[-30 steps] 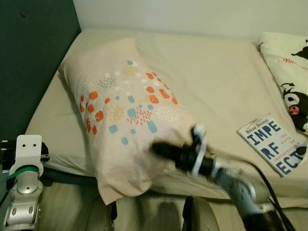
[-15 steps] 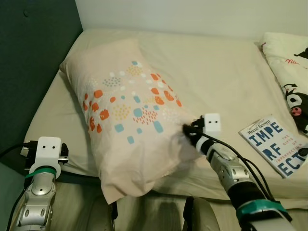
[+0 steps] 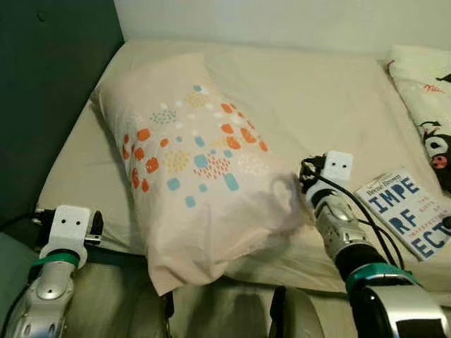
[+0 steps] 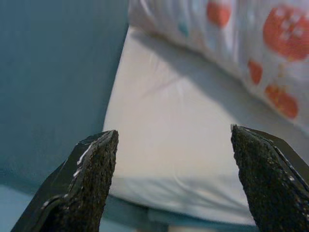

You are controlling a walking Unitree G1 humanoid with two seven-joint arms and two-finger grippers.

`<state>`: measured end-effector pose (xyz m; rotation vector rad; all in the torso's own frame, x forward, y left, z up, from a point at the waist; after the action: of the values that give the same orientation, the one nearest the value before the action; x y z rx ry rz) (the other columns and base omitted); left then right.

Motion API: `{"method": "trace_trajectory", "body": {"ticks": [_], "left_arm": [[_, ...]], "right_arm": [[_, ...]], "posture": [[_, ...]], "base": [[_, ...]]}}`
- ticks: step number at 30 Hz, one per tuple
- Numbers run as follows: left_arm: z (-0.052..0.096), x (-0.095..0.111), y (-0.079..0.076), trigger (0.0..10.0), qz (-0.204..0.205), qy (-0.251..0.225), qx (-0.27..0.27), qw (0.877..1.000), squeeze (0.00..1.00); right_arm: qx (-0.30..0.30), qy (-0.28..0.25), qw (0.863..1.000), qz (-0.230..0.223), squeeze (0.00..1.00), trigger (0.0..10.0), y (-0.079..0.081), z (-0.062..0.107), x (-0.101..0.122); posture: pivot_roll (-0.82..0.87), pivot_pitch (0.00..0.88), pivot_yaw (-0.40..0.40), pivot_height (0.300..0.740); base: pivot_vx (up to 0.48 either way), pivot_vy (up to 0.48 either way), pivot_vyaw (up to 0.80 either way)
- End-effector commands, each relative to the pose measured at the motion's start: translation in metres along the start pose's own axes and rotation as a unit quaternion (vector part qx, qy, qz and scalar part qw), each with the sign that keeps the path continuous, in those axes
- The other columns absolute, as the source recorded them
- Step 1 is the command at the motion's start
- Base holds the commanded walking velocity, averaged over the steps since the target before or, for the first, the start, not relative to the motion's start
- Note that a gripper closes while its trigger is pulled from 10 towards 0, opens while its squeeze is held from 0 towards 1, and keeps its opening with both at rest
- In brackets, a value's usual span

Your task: Clean up the room

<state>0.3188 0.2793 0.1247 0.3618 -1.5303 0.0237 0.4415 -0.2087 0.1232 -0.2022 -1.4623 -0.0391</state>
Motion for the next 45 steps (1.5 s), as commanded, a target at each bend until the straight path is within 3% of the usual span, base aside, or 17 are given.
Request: {"method": "trace_trajectory", "body": {"ticks": [1,11,17,18,19,21,23,27,29,30,32,34,36,39,41,44,45], "left_arm": [[0.006,0.011,0.007,10.0,-0.005,-0.016,-0.01,1.0,0.0],[0.016,0.034,0.032,10.0,-0.027,-0.036,-0.007,0.999,0.0],[0.019,0.029,0.036,10.0,-0.025,-0.025,-0.001,0.999,0.0],[0.022,0.022,0.037,10.0,-0.017,-0.014,0.003,1.0,0.0],[0.022,0.022,0.037,10.0,-0.017,-0.014,0.003,1.0,0.0],[0.024,0.013,0.041,10.0,-0.007,0.0,0.015,1.0,0.0],[0.026,0.004,0.046,10.0,-0.003,0.014,0.027,1.0,0.0],[0.03,-0.005,0.047,10.0,0.002,0.031,0.028,0.999,0.0],[0.032,-0.014,0.044,10.0,0.003,0.045,0.02,0.999,0.0],[0.032,-0.014,0.044,10.0,0.003,0.045,0.02,0.999,0.0],[0.032,-0.016,0.043,10.0,0.004,0.048,0.019,0.999,0.0],[0.031,-0.018,0.041,10.0,0.007,0.049,0.019,0.999,0.0],[0.029,-0.017,0.04,10.0,0.009,0.049,0.019,0.999,0.0],[0.027,-0.017,0.038,10.0,0.009,0.047,0.019,0.999,0.0],[0.024,-0.021,0.041,10.0,0.013,0.051,0.027,0.998,0.0],[0.024,-0.021,0.041,10.0,0.013,0.051,0.027,0.998,0.0],[0.022,-0.027,0.042,10.0,0.017,0.056,0.032,0.998,0.0]], "right_arm": [[-0.008,0.012,1.0,0.008,0.0,10.0,-0.003,0.002,-0.009],[-0.013,0.029,0.999,0.028,0.0,10.0,0.0,0.004,-0.019],[0.061,0.039,0.996,0.043,0.0,10.0,0.038,0.01,-0.029],[0.193,0.024,0.98,-0.045,0.0,10.0,0.093,0.025,-0.03],[0.193,0.024,0.98,-0.045,0.0,10.0,0.093,0.025,-0.03],[0.298,-0.002,0.946,-0.131,0.0,10.0,0.124,0.042,-0.024],[0.354,-0.019,0.92,-0.165,0.0,10.0,0.131,0.055,-0.021],[0.398,-0.035,0.894,-0.202,0.0,10.0,0.125,0.07,-0.016],[0.458,-0.059,0.849,-0.256,0.0,10.0,0.11,0.104,0.0],[0.458,-0.059,0.849,-0.256,0.0,10.0,0.11,0.104,0.0],[0.491,-0.065,0.824,-0.276,0.0,10.0,0.103,0.125,0.008],[0.552,-0.055,0.774,-0.305,0.0,10.0,0.082,0.161,0.009],[0.561,-0.049,0.763,-0.318,0.0,10.0,0.072,0.169,0.007],[0.548,-0.048,0.771,-0.321,0.0,10.0,0.06,0.164,0.002],[0.412,-0.04,0.873,-0.256,0.0,10.0,0.03,0.113,-0.027],[0.412,-0.04,0.873,-0.256,0.0,10.0,0.03,0.113,-0.027],[0.347,-0.036,0.908,-0.23,0.0,10.0,0.017,0.091,-0.034]], "posture": [[0.33,0.204,0.029,0.571],[0.38,0.233,0.035,0.571],[0.37,0.241,0.041,0.571],[0.35,0.242,0.044,0.571],[0.35,0.242,0.044,0.571],[0.34,0.239,0.044,0.571],[0.32,0.236,0.046,0.571],[0.3,0.231,0.048,0.571],[0.29,0.224,0.048,0.571],[0.29,0.224,0.048,0.571],[0.28,0.218,0.047,0.571],[0.27,0.215,0.046,0.571],[0.26,0.213,0.044,0.571],[0.26,0.209,0.043,0.571],[0.26,0.201,0.041,0.571],[0.26,0.201,0.041,0.571],[0.25,0.2,0.037,0.571]], "base": [[0.0,0.0,0.0],[0.0,0.0,0.0],[0.0,0.0,0.0],[0.0,0.0,0.0],[0.0,0.0,0.0],[0.0,0.0,0.0],[0.0,0.0,0.0],[0.0,0.0,0.0],[0.0,0.0,0.0],[0.0,0.0,0.0],[0.0,0.0,0.0],[0.0,0.0,0.0],[0.0,0.0,0.0],[0.0,0.0,0.0],[0.0,0.0,0.0],[0.0,0.0,0.0],[0.0,0.0,0.0]]}}
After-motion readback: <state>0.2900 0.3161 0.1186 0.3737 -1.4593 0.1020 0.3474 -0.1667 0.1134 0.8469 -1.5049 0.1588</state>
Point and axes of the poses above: a point about 5 cm out from each wrist's last joint towards the gripper, its own z axis pointing back from the gripper into the wrist, its own x axis along the axis of the wrist's last joint, y = z × x, the point moved 6 cm from there along -z, pointing out of the wrist towards the gripper, and after that the axes turned 12 degrees about z, right-handed, at the moved point
